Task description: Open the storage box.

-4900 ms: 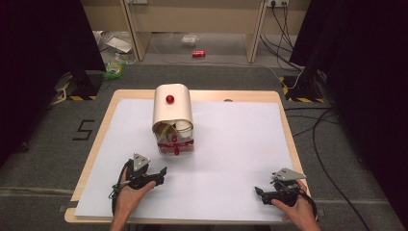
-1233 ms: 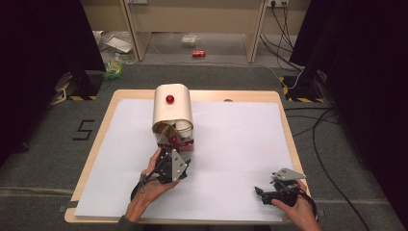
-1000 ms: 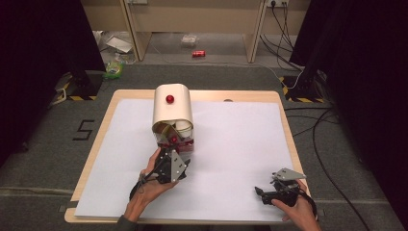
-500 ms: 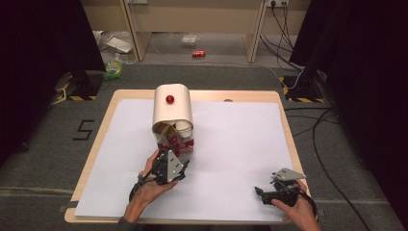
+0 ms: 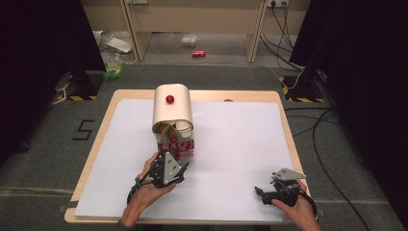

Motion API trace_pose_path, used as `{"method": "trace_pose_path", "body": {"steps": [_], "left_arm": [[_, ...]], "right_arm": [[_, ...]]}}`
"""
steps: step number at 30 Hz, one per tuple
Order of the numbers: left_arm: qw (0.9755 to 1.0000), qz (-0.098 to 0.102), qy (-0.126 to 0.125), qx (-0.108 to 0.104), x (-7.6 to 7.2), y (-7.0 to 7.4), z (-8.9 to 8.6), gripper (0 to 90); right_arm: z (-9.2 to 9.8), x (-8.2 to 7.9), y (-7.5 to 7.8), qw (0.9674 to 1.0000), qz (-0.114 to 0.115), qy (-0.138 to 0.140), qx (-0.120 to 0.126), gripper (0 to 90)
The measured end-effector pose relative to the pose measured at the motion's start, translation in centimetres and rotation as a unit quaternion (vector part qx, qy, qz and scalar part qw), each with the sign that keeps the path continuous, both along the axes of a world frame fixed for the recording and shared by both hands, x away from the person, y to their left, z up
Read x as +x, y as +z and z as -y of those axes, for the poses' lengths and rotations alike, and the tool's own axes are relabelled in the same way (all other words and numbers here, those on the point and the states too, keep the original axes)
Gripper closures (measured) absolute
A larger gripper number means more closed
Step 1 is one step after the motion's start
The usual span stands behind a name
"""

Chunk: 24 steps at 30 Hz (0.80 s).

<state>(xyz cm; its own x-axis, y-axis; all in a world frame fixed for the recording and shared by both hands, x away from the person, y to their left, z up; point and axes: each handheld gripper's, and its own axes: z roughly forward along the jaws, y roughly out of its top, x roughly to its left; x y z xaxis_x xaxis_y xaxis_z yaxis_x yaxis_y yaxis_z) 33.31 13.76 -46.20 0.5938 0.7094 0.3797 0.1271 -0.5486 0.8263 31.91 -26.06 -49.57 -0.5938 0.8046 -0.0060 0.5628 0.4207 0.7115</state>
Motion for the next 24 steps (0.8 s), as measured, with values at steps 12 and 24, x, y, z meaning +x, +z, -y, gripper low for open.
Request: {"method": "trace_pose_path", "body": {"steps": [12, 24], "left_arm": [[0.9991, -0.025, -0.007, -0.034, -1.0, 0.4, -0.5, 38.4], [0.9972, -0.048, -0.017, -0.054, -2.2, 0.3, -1.0, 43.0]], "right_arm": [[0.0, 0.0, 0.0, 1.0000, 0.000, 0.000, 0.000, 11.2], [0.0, 0.0, 0.0, 1.0000, 0.000, 0.000, 0.000, 11.2]]}}
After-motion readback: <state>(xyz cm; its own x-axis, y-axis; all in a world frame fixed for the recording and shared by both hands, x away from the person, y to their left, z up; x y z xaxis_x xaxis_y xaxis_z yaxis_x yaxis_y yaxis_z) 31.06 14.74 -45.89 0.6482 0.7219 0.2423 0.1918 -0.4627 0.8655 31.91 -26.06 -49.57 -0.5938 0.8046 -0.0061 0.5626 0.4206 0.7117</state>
